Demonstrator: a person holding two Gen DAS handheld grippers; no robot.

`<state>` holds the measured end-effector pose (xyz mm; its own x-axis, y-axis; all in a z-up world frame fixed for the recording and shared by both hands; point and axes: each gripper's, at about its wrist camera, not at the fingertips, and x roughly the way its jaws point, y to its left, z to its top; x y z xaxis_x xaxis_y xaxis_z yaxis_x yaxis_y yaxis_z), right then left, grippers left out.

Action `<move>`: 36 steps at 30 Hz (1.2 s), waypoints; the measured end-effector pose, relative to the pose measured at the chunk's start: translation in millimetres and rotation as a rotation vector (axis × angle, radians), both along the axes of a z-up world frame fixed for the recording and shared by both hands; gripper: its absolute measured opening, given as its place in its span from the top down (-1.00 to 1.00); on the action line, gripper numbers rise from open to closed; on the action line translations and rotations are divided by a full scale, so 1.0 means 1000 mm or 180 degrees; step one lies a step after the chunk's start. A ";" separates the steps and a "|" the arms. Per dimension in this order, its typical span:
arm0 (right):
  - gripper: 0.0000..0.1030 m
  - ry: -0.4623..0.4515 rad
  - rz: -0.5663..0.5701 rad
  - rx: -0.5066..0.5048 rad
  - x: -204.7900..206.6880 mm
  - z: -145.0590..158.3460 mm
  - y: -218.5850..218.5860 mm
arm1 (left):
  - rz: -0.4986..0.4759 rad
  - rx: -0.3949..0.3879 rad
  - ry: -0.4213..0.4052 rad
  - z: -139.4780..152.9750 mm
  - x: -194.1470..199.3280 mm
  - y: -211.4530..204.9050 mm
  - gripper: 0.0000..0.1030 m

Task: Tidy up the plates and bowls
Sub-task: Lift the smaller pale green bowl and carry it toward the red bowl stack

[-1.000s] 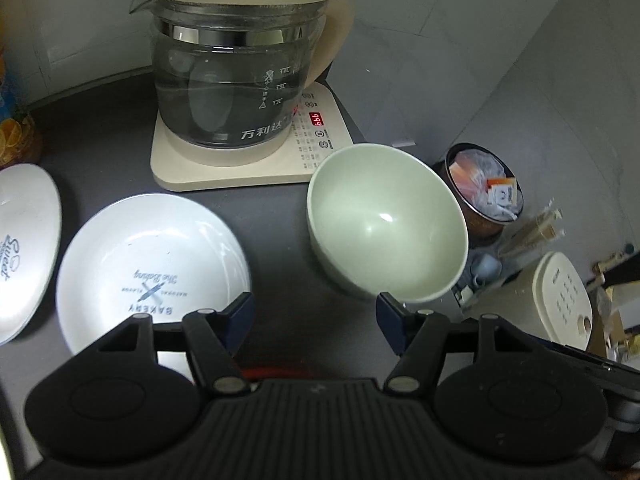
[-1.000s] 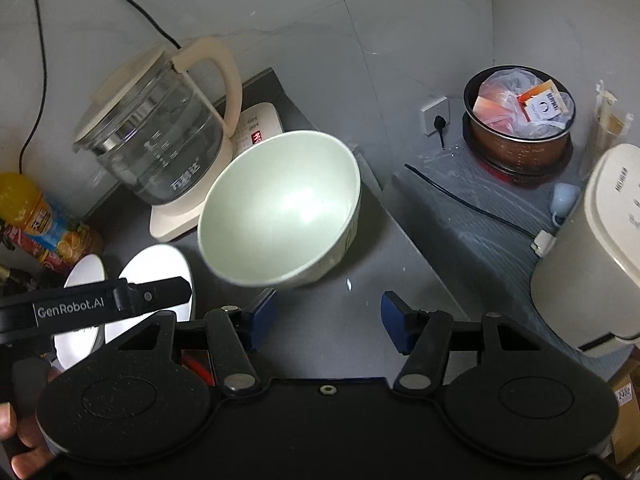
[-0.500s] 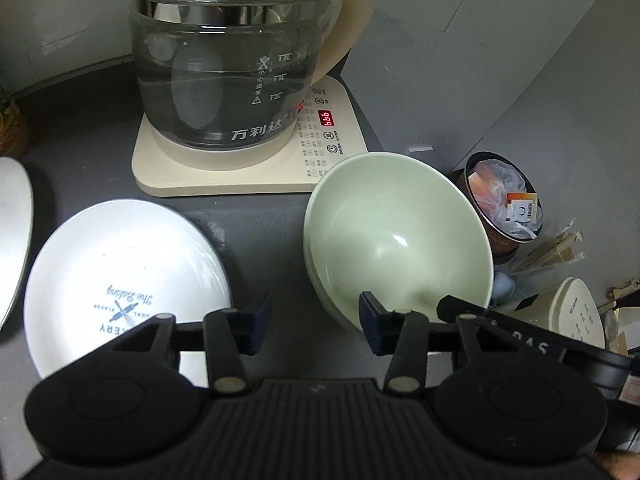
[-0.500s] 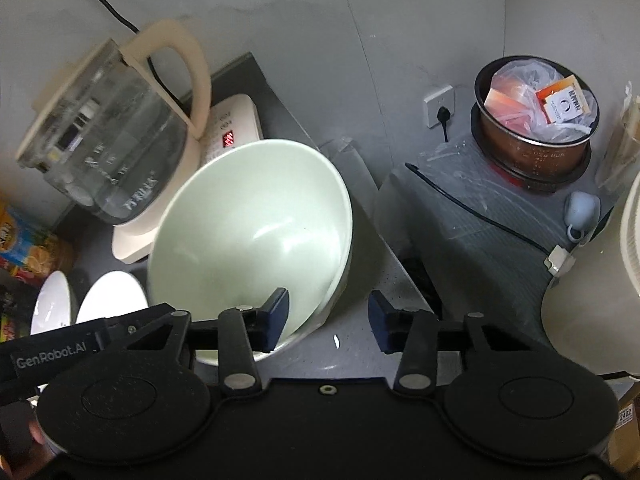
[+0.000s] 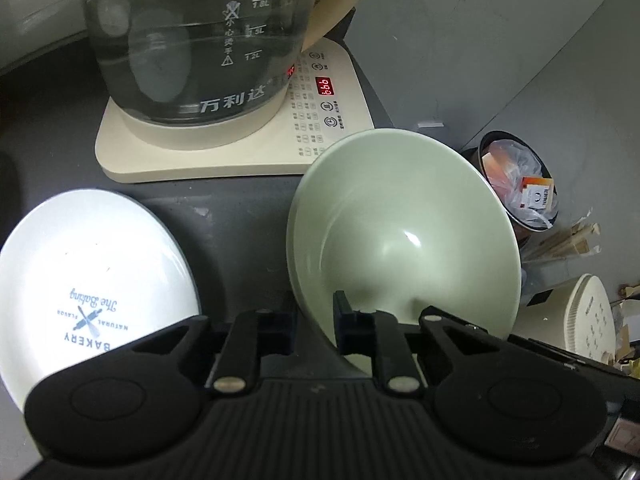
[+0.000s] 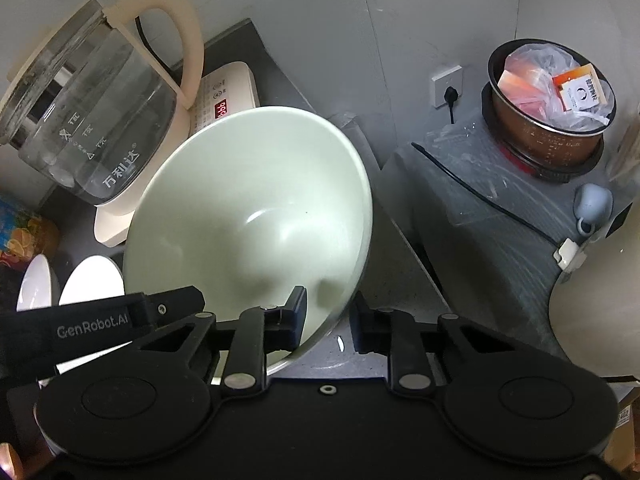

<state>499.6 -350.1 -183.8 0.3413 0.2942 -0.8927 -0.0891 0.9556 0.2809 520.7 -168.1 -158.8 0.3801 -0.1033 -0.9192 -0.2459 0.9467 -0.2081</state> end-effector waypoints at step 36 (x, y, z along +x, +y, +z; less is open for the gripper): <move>0.58 -0.0566 -0.0549 0.0108 -0.114 0.109 0.039 | -0.0424 -0.0307 -0.0447 0.086 -0.096 0.049 0.71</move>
